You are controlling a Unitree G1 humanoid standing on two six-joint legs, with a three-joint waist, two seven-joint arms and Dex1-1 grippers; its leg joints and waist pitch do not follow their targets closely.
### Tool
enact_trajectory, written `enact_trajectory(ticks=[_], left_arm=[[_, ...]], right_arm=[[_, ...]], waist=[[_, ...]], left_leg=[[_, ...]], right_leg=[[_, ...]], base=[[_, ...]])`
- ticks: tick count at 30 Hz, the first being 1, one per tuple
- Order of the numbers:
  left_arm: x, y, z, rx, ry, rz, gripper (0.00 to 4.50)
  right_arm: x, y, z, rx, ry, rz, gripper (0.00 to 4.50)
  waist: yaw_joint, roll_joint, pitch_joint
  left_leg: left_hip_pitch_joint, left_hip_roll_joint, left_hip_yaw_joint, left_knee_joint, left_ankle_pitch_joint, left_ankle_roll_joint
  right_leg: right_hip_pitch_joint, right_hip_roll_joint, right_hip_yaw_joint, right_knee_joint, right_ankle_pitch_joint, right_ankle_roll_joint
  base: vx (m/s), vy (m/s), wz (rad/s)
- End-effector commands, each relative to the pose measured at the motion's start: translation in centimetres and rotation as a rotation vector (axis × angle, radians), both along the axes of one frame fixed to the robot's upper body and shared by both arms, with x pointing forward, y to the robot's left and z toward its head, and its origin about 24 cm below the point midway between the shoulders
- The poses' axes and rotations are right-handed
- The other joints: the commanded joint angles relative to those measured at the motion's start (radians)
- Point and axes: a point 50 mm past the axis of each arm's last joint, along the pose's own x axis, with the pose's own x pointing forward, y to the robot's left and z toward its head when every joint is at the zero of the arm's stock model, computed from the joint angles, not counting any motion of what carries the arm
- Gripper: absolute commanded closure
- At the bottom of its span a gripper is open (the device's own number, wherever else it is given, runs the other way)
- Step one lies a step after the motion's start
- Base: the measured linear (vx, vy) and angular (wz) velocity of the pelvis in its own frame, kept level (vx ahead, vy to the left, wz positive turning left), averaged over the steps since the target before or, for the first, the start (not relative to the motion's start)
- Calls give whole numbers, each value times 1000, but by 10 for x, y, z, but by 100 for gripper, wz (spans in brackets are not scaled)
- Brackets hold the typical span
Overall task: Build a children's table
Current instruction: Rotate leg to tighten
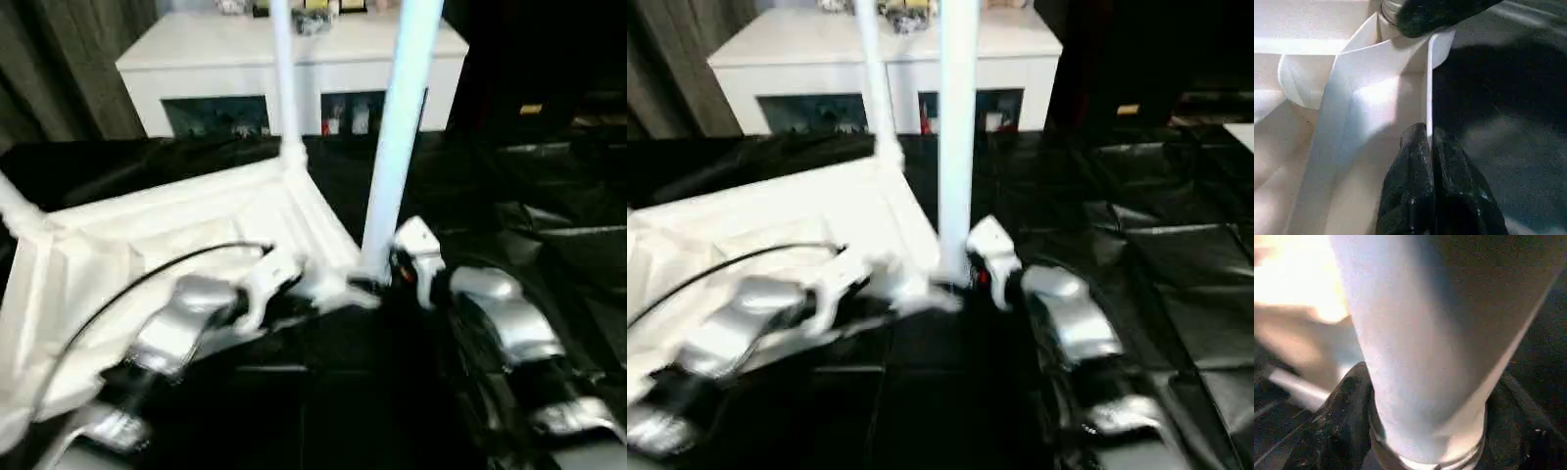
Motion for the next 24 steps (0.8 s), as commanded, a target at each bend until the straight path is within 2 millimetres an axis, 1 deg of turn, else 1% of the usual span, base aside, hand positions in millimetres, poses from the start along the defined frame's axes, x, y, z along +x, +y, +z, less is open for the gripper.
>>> enact_trajectory(ticks=[1,2,3,4,5,6,7,8,9,10,11,12,13,14,15,16,17,18,19,20,21,22,23,24], left_arm=[[20,6,3,16,-36,244,450],[22,5,3,15,-37,263,450],[23,4,3,15,-38,275,450],[28,1,4,15,-46,334,450],[33,-2,5,13,-56,384,450],[36,-4,5,14,-62,413,450],[38,-5,5,20,-75,433,450],[39,-5,5,22,-80,440,450],[40,-6,5,26,-86,450,450],[42,-7,6,29,-98,454,450],[42,-7,6,29,-99,451,450],[40,-7,6,28,-98,425,450],[39,-6,6,28,-100,408,450],[38,-5,7,31,-104,394,450],[36,-4,6,32,-109,351,450],[34,-3,6,33,-104,341,450],[34,-1,5,34,-99,336,450],[32,0,5,36,-104,310,450],[30,1,5,37,-108,280,450],[29,1,5,37,-111,259,450],[26,3,4,29,-114,224,450],[20,5,4,6,-106,169,450],[14,7,4,-24,-94,108,450],[14,7,4,-24,-94,108,450]], right_arm=[[3,15,-14,-10,57,-131,181],[4,16,-14,-10,59,-147,181],[4,17,-15,-10,60,-157,181],[9,23,-16,-4,57,-230,181],[13,28,-17,-7,57,-289,181],[15,31,-17,-12,57,-328,181],[17,34,-17,-11,59,-343,181],[17,36,-17,-9,60,-353,181],[18,38,-17,-7,61,-369,181],[21,45,-13,10,38,-396,181],[21,47,-12,16,32,-395,181],[22,51,-9,33,8,-366,181],[21,54,-6,70,-1,-307,181],[20,55,-4,98,-8,-250,146],[21,51,-1,84,-37,-242,125],[21,49,0,101,-35,-221,125],[20,48,1,115,-32,-203,125],[20,45,2,115,-35,-186,94],[20,42,4,111,-44,-161,94],[20,39,5,104,-52,-148,80],[19,35,6,92,-61,-100,80],[17,27,8,56,-84,-26,64],[13,20,10,16,-99,68,54],[13,20,10,16,-99,68,45]], waist=[[-7,-6,-53],[-6,-8,-56],[-5,-7,-57],[-5,-6,-57],[-7,-2,-59],[-9,-6,-59],[-6,-6,-62],[-5,-6,-63],[-3,-5,-63],[-2,-8,-65],[-1,-6,-66],[0,-5,-66],[2,-9,-68],[2,-8,-68],[4,-10,-67],[3,-9,-68],[2,-12,-66],[-2,-10,-65],[-13,-10,-65],[-17,-7,-68],[-18,-8,-68],[-17,-7,-70],[-14,-1,-72],[-13,-4,-71]], left_leg=[[20,52,-34,-82,-263,-17],[23,51,-35,-81,-261,-21],[23,52,-35,-81,-255,-19],[18,52,-36,-81,-241,-11],[17,50,-34,-79,-229,-8],[17,48,-34,-79,-228,-7],[18,47,-35,-78,-216,-3],[14,47,-34,-76,-195,12],[11,48,-35,-75,-181,20],[10,48,-34,-75,-162,32],[8,48,-34,-73,-149,39],[8,48,-34,-73,-148,44],[6,49,-33,-71,-137,56],[5,50,-33,-71,-127,67],[3,51,-33,-70,-122,78],[3,52,-33,-69,-120,82],[-1,50,-33,-69,-129,95],[-5,50,-36,-71,-130,97],[-13,49,-40,-73,-125,98],[-10,50,-41,-71,-126,96],[-6,51,-40,-69,-124,98],[-1,53,-36,-64,-105,105],[-2,54,-37,-62,-90,114],[-3,56,-36,-62,-87,121]], right_leg=[[32,-67,41,-84,-268,-223],[33,-68,40,-86,-274,-216],[33,-70,41,-86,-265,-216],[36,-70,41,-84,-243,-216],[33,-69,41,-83,-223,-220],[34,-68,40,-84,-221,-222],[37,-70,39,-83,-212,-224],[40,-71,40,-81,-181,-226],[42,-73,40,-80,-169,-226],[41,-71,39,-77,-146,-228],[42,-73,38,-75,-136,-232],[42,-73,38,-75,-133,-233],[45,-75,38,-72,-117,-235],[46,-74,36,-71,-103,-238],[46,-74,36,-70,-95,-241],[46,-75,36,-69,-94,-242],[48,-74,35,-70,-97,-240],[52,-76,35,-68,-100,-237],[58,-74,30,-66,-101,-233],[57,-75,28,-67,-104,-234],[53,-74,28,-69,-99,-238],[49,-74,30,-65,-64,-256],[51,-73,28,-59,-21,-273],[52,-71,27,-58,-4,-274]], base=[[0,0,0],[0,0,0],[0,0,0],[0,0,0],[0,0,0],[0,0,0],[0,0,0],[0,0,0],[0,0,0],[0,0,0],[0,0,0],[0,0,0],[0,0,0],[0,0,0],[0,0,0],[0,0,0],[0,0,0],[0,0,0],[0,0,0],[0,0,0],[0,0,0],[0,0,0],[0,0,0],[0,0,0]])
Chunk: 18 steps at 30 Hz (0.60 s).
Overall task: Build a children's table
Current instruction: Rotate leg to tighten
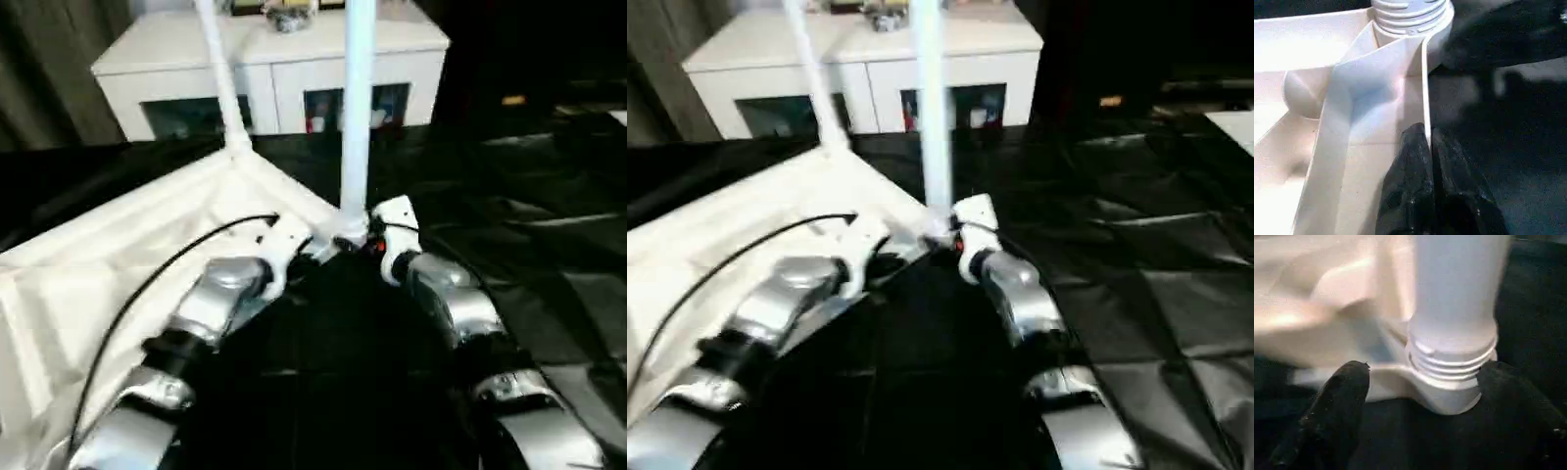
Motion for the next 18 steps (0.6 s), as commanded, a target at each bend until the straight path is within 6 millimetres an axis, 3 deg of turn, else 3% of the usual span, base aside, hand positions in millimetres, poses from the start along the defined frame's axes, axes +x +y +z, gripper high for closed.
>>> enact_trajectory(ticks=[1,4,7,12,13,17,18], left_arm=[[-12,-1,0,-65,5,-132,450],[-27,7,2,-103,32,-289,450],[-37,14,4,-113,59,-375,450],[-40,22,5,-115,81,-394,450],[-42,24,6,-119,86,-406,450],[-43,24,6,-124,94,-414,450],[-43,24,6,-126,98,-416,450]], right_arm=[[-6,2,11,-29,-50,180,45],[-20,-12,16,-46,-47,349,45],[-31,-23,19,-46,-9,451,45],[-39,-30,17,-75,23,527,45],[-42,-32,16,-82,44,559,45],[-44,-32,16,-76,62,576,45],[-45,-32,16,-69,71,581,70]], waist=[[10,-11,-70],[23,-10,-69],[34,-9,-65],[36,-8,-59],[34,-12,-59],[34,-13,-62],[34,-13,-62]], left_leg=[[10,55,-29,-56,-86,122],[8,58,-26,-53,-81,145],[13,66,-25,-60,-130,122],[23,66,-22,-67,-201,74],[19,65,-24,-69,-203,65],[16,62,-23,-67,-177,70],[15,62,-24,-66,-167,75]], right_leg=[[57,-70,37,-54,17,-286],[55,-68,34,-51,26,-290],[51,-67,35,-55,-57,-282],[41,-68,39,-66,-150,-270],[45,-69,38,-66,-156,-264],[47,-70,37,-63,-136,-259],[48,-71,37,-62,-128,-260]], base=[[0,0,0],[0,0,0],[0,0,0],[0,0,0],[0,0,0],[0,0,0],[0,0,0]])
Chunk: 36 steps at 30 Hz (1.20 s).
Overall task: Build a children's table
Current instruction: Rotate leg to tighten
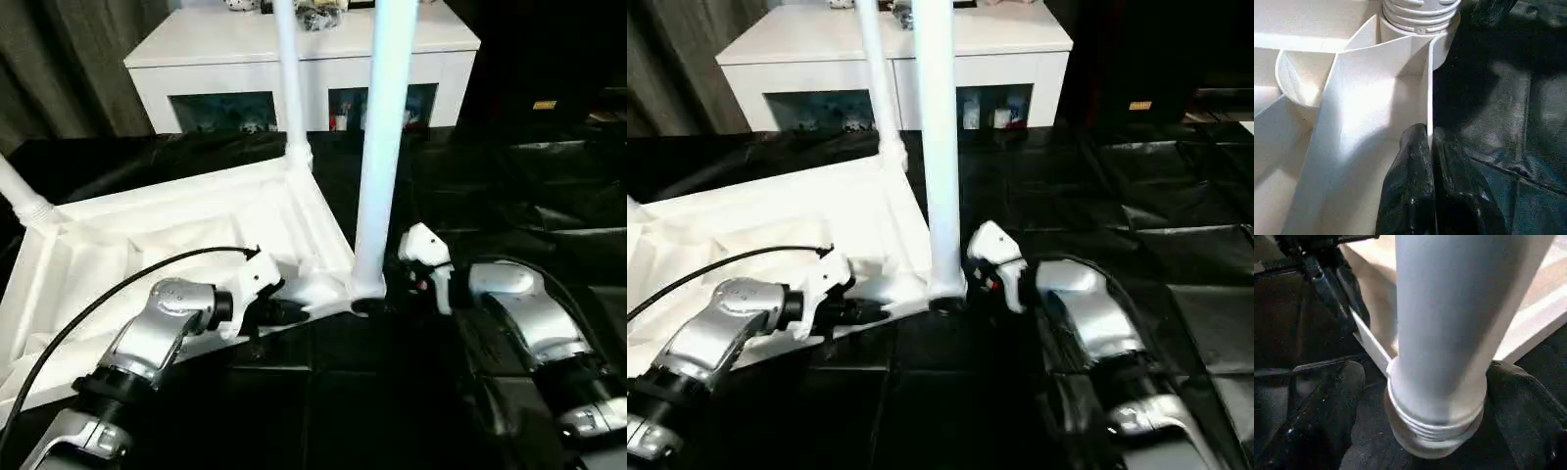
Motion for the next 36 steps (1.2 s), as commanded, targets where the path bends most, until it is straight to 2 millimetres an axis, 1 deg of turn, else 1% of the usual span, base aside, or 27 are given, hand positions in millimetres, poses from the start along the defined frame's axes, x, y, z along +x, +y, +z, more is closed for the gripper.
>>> enact_trajectory(ticks=[1,3,5,8,9,10,12,13,14,18,20,21,22,23,24,25,26,27,28,29,30,31,32,33,34,35,36], left_arm=[[-1,-6,9,-69,-17,-37,450],[-2,-5,9,-67,-14,-39,450],[-2,-6,8,-66,-9,-44,450],[-3,-5,8,-64,-6,-47,450],[-3,-5,8,-64,-6,-47,450],[-3,-5,8,-63,-4,-47,450],[-4,-5,7,-60,-2,-49,450],[-5,-4,7,-56,3,-52,450],[-5,-4,6,-55,5,-53,450],[-7,-4,5,-49,17,-54,450],[-4,-4,3,-37,10,-23,450],[-4,-4,3,-37,10,-23,450],[5,-8,1,-20,-26,58,450],[10,-11,0,-12,-43,101,450],[13,-14,0,-7,-53,127,450],[16,-17,0,-1,-64,157,450],[16,-17,0,-1,-64,157,450],[21,-22,0,-1,-69,198,450],[28,-30,1,-8,-72,262,450],[28,-30,1,-8,-72,262,450],[31,-34,1,-13,-73,288,450],[31,-34,1,-13,-73,288,450],[38,-41,3,-12,-78,357,450],[45,-47,4,2,-85,431,450],[50,-50,5,15,-90,480,450],[53,-54,5,22,-95,513,450],[53,-54,5,22,-95,513,450]], right_arm=[[-5,4,-1,8,45,44,70],[-5,4,-2,2,53,50,70],[-5,3,-3,1,58,48,104],[-5,3,-3,1,63,49,115],[-5,3,-3,1,63,49,134],[-5,3,-4,0,66,49,134],[-5,3,-4,-2,71,52,153],[-6,3,-6,-6,81,58,155],[-7,3,-6,-7,86,61,173],[-8,4,-8,-6,95,61,180],[0,7,-11,4,81,-36,183],[0,7,-11,4,81,-36,183],[14,12,-16,13,42,-214,183],[20,15,-18,16,28,-297,183],[23,17,-20,16,19,-346,183],[26,19,-21,17,11,-399,183],[26,19,-21,17,11,-399,184],[30,22,-23,26,17,-468,184],[34,27,-26,33,25,-568,184],[34,27,-26,33,25,-568,184],[36,28,-27,33,26,-606,184],[36,28,-27,33,26,-606,184],[39,33,-29,31,15,-687,184],[41,39,-32,32,10,-761,184],[43,43,-33,32,7,-809,184],[44,47,-35,35,6,-854,184],[44,47,-35,35,6,-854,184]], waist=[[1,-16,-64],[3,-17,-65],[3,-16,-65],[3,-16,-66],[3,-16,-65],[4,-15,-66],[3,-17,-65],[3,-16,-66],[3,-16,-65],[3,-15,-66],[0,-16,-66],[-1,-16,-65],[-5,-15,-64],[-13,-15,-61],[-23,-18,-56],[-27,-19,-59],[-30,-19,-59],[-30,-18,-59],[-32,-23,-56],[-33,-22,-55],[-31,-21,-59],[-32,-22,-59],[-30,-24,-60],[-31,-22,-59],[-31,-24,-62],[-29,-25,-64],[-28,-24,-65]], left_leg=[[19,59,-29,-70,-154,84],[17,59,-29,-68,-135,92],[17,59,-29,-67,-137,95],[18,59,-29,-67,-138,95],[18,59,-29,-67,-143,94],[18,59,-29,-67,-144,93],[17,59,-29,-68,-144,91],[18,59,-30,-68,-144,91],[17,59,-30,-67,-143,91],[18,59,-30,-67,-138,92],[17,58,-30,-67,-136,91],[17,57,-30,-67,-143,86],[18,56,-30,-69,-155,76],[15,55,-31,-71,-168,67],[16,52,-33,-77,-208,38],[22,52,-36,-78,-234,14],[23,53,-36,-79,-237,10],[23,54,-37,-80,-242,10],[26,52,-32,-79,-251,12],[25,50,-33,-80,-253,11],[26,51,-36,-80,-250,8],[25,51,-34,-80,-243,9],[23,51,-35,-79,-232,16],[24,51,-33,-79,-228,18],[31,48,-32,-77,-213,6],[31,47,-32,-76,-200,8],[29,47,-30,-75,-190,14]], right_leg=[[47,-65,43,-64,-118,-259],[48,-66,42,-61,-101,-262],[47,-66,41,-62,-103,-263],[47,-65,40,-61,-102,-263],[47,-65,40,-62,-109,-262],[48,-66,40,-62,-110,-262],[48,-66,40,-62,-111,-261],[48,-65,40,-62,-112,-261],[48,-65,40,-62,-111,-261],[49,-66,40,-61,-105,-262],[48,-66,40,-61,-104,-263],[48,-66,40,-62,-112,-262],[46,-66,40,-65,-133,-261],[45,-66,40,-67,-152,-260],[46,-65,38,-75,-222,-244],[47,-68,39,-78,-261,-230],[48,-68,39,-78,-260,-227],[47,-68,39,-79,-260,-224],[42,-66,43,-82,-255,-224],[42,-66,42,-82,-265,-223],[46,-69,41,-81,-269,-218],[45,-68,41,-82,-261,-218],[47,-68,42,-81,-242,-216],[43,-68,42,-80,-236,-219],[39,-67,43,-81,-223,-225],[42,-68,42,-80,-211,-228],[43,-70,42,-79,-195,-230]], base=[[0,0,0],[0,0,0],[0,0,0],[0,0,0],[0,0,0],[0,0,0],[0,0,0],[0,0,0],[0,0,0],[0,0,0],[0,0,0],[0,0,0],[0,0,0],[0,0,0],[0,0,0],[0,0,0],[0,0,0],[0,0,0],[0,0,0],[0,0,0],[0,0,0],[0,0,0],[0,0,0],[0,0,0],[0,0,0],[0,0,0],[0,0,0]])
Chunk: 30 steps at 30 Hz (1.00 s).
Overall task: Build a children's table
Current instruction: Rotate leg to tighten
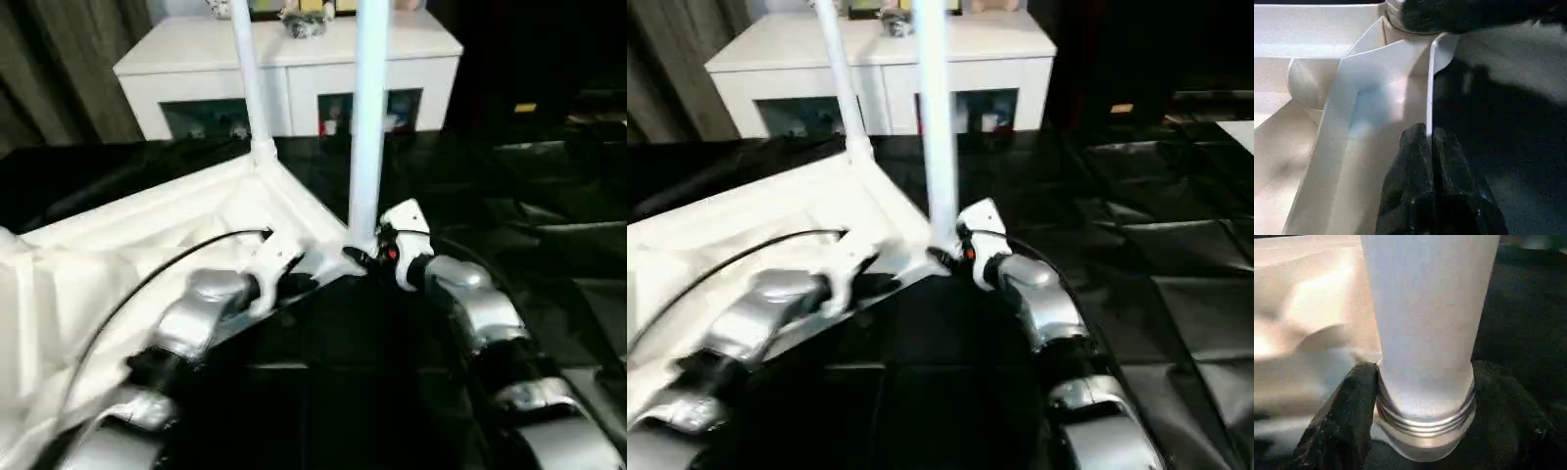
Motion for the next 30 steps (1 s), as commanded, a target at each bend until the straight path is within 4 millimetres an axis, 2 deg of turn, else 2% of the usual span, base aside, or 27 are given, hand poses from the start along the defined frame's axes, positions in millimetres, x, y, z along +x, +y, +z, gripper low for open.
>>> enact_trajectory(ticks=[1,2,3,4,6,7,9,11,12,13,17,18,19,20,21,22,23,24,26,30], left_arm=[[9,4,4,-12,-28,131,450],[11,2,4,-5,-38,146,450],[12,-1,4,-1,-44,155,450],[12,-2,4,0,-47,154,450],[11,-3,4,-1,-50,145,450],[10,-3,3,-3,-48,131,450],[7,-2,2,-1,-50,101,450],[5,-1,1,1,-47,75,450],[3,0,0,3,-47,42,450],[3,0,0,3,-47,42,450],[-1,3,-2,2,-26,3,450],[-12,11,-5,6,3,-101,450],[-12,11,-5,6,3,-101,450],[-21,22,-7,7,23,-187,450],[-21,23,-7,7,23,-193,450],[-24,26,-6,3,23,-226,450],[-27,28,-6,-4,33,-249,450],[-35,32,-3,-29,45,-345,450],[-41,34,-1,-55,65,-403,450],[-51,37,3,-97,115,-473,450]], right_arm=[[-6,6,-19,-25,69,-43,184],[-5,10,-19,-27,62,-74,184],[-5,17,-19,-21,53,-77,184],[-5,20,-18,-14,45,-73,184],[-5,26,-16,1,30,-54,184],[-5,29,-14,22,16,-18,149],[-4,28,-10,41,-7,0,112],[-4,27,-7,57,-23,17,105],[-3,24,-4,58,-42,26,105],[-3,24,-4,58,-42,26,86],[-3,20,-1,64,-51,66,58],[-6,6,5,36,-63,211,49],[-6,6,5,36,-63,211,49],[-19,-13,8,-11,-44,437,49],[-20,-14,8,-13,-43,449,49],[-26,-20,9,-26,-29,524,49],[-30,-26,10,-39,-21,571,49],[-36,-37,13,-60,-6,641,49],[-40,-44,14,-75,12,687,49],[-49,-52,15,-84,60,778,49]], waist=[[1,-18,-64],[3,-18,-69],[1,-19,-69],[4,-17,-69],[4,-18,-66],[4,-16,-66],[2,-17,-63],[1,-17,-63],[-2,-17,-63],[-4,-18,-64],[-8,-16,-63],[-7,-19,-63],[-3,-22,-67],[2,-16,-67],[7,-19,-69],[11,-18,-67],[14,-15,-67],[15,-16,-67],[21,-11,-65],[24,-14,-59]], left_leg=[[21,54,-31,-76,-174,25],[15,52,-34,-74,-144,42],[14,51,-32,-72,-123,60],[14,51,-32,-71,-118,75],[11,52,-32,-71,-133,85],[11,52,-33,-73,-145,84],[13,54,-34,-76,-178,73],[12,54,-34,-77,-188,72],[7,53,-36,-78,-186,73],[6,53,-36,-78,-182,72],[10,54,-34,-76,-181,76],[10,55,-34,-76,-180,77],[1,55,-35,-72,-143,96],[9,57,-34,-70,-133,109],[9,56,-33,-65,-128,122],[5,59,-32,-66,-119,140],[8,60,-31,-65,-121,142],[8,60,-30,-65,-126,142],[10,66,-32,-70,-154,125],[17,67,-28,-75,-204,96]], right_leg=[[38,-61,44,-77,-162,-230],[44,-62,41,-70,-120,-233],[41,-61,41,-68,-83,-239],[43,-64,39,-68,-78,-242],[43,-66,39,-72,-103,-240],[44,-65,38,-72,-118,-237],[43,-65,38,-78,-165,-225],[44,-65,38,-77,-168,-221],[47,-66,38,-77,-165,-219],[48,-65,38,-76,-161,-219],[44,-65,38,-77,-161,-232],[45,-65,38,-77,-159,-234],[55,-66,38,-67,-105,-233],[49,-62,36,-67,-81,-241],[51,-59,35,-64,-60,-240],[51,-61,36,-60,-38,-245],[46,-60,35,-61,-44,-254],[47,-59,34,-61,-51,-257],[44,-61,35,-61,-92,-261],[37,-60,40,-70,-151,-261]], base=[[0,0,0],[0,0,0],[0,0,0],[0,0,0],[0,0,0],[0,0,0],[0,0,0],[0,0,0],[0,0,0],[0,0,0],[0,0,0],[0,0,0],[0,0,0],[0,0,0],[0,0,0],[0,0,0],[0,0,0],[0,0,0],[0,0,0],[0,0,0]])
